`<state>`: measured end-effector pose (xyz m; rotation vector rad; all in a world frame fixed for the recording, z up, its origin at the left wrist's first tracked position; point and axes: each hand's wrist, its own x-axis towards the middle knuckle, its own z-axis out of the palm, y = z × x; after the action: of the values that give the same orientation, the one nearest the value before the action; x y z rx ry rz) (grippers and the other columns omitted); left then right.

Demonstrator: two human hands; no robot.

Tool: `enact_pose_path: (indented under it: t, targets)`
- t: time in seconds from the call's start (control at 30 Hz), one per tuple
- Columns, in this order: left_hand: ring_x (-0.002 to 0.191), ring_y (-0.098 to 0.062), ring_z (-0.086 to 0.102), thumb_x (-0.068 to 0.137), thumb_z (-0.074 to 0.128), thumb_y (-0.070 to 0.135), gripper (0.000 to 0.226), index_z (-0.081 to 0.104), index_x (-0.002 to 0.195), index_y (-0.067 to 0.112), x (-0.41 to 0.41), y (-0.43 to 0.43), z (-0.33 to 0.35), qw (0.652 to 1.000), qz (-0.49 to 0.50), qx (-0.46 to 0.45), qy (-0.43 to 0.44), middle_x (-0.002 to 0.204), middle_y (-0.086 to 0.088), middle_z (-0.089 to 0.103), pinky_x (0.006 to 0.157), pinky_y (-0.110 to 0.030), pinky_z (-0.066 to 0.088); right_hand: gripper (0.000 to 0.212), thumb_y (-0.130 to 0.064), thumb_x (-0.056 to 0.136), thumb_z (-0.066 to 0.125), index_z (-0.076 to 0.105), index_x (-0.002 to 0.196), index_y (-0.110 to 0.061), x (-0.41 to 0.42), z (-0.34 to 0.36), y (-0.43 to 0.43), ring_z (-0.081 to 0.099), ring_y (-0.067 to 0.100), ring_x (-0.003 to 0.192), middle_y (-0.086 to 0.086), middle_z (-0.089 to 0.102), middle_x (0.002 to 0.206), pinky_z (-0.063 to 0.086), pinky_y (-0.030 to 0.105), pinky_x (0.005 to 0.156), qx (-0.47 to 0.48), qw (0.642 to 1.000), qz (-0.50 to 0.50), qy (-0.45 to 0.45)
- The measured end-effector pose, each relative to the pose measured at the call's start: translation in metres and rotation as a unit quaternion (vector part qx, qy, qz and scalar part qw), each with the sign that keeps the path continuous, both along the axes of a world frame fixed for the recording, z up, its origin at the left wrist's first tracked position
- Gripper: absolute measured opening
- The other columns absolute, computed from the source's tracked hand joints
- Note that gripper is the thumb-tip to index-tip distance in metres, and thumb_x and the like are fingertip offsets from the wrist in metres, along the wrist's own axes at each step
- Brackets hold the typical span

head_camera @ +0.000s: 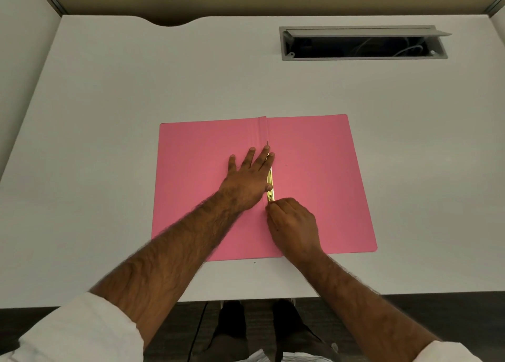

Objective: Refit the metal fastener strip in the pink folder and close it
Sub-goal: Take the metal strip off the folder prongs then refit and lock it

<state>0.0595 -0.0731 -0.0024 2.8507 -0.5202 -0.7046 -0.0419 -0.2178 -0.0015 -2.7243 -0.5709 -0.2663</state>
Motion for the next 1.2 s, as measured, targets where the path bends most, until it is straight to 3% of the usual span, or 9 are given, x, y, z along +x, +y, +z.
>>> enact_pose_path:
  t: [0.33,0.53,0.8,1.03,1.2]
  targets:
    - [0.154,-0.028,-0.016,0.104,0.043,0.038,0.079,-0.013,0.158,0.021,0.000,0.001,0.002,1.000,-0.003,0.001,0.007,0.166,0.001,-0.024,0.118,-0.064,-0.004,0.035,-0.017,0.081,0.077,0.064,0.110,-0.002,-0.004,-0.026,-0.017,0.061,0.034,0.096,0.018,0.069,0.112,0.054,0.046,0.086,-0.109,0.987,0.113,-0.037]
    - [0.154,-0.028,-0.017,0.104,0.043,0.038,0.079,-0.013,0.158,0.021,0.000,0.003,0.001,1.000,-0.008,-0.007,0.005,0.166,0.001,-0.025,0.118,-0.065,-0.004,0.036,-0.021,0.095,0.060,0.054,0.126,-0.003,-0.006,-0.038,-0.033,0.053,0.035,0.116,0.019,0.060,0.130,0.039,0.053,0.108,-0.114,0.984,0.132,-0.018]
    - [0.154,-0.028,-0.017,0.105,0.040,0.038,0.077,-0.013,0.158,0.021,-0.003,0.006,-0.002,1.000,-0.013,-0.011,-0.004,0.166,0.002,-0.025,0.118,-0.066,-0.003,0.041,-0.030,0.103,0.043,0.053,0.137,-0.008,-0.017,-0.034,-0.043,0.049,0.030,0.131,0.014,0.054,0.144,0.030,0.053,0.116,-0.061,0.993,0.093,0.029]
    - [0.155,-0.027,-0.014,0.106,0.038,0.038,0.074,-0.011,0.159,0.020,-0.013,0.005,0.005,0.999,-0.015,-0.015,-0.025,0.166,-0.002,-0.025,0.122,-0.064,0.002,0.066,-0.057,0.103,0.026,0.017,0.157,-0.020,-0.022,-0.029,-0.035,0.004,0.023,0.154,0.001,0.011,0.167,0.009,0.053,0.122,-0.134,0.979,0.072,0.135]
    - [0.156,-0.025,-0.006,0.106,0.034,0.040,0.070,-0.006,0.160,0.021,-0.026,0.010,0.005,0.998,0.005,-0.037,-0.046,0.169,-0.003,-0.013,0.124,-0.058,0.006,0.071,-0.062,0.101,0.027,0.010,0.158,-0.023,-0.026,-0.029,-0.033,-0.002,0.024,0.154,0.002,0.001,0.168,0.007,0.055,0.120,-0.135,0.976,0.072,0.152]
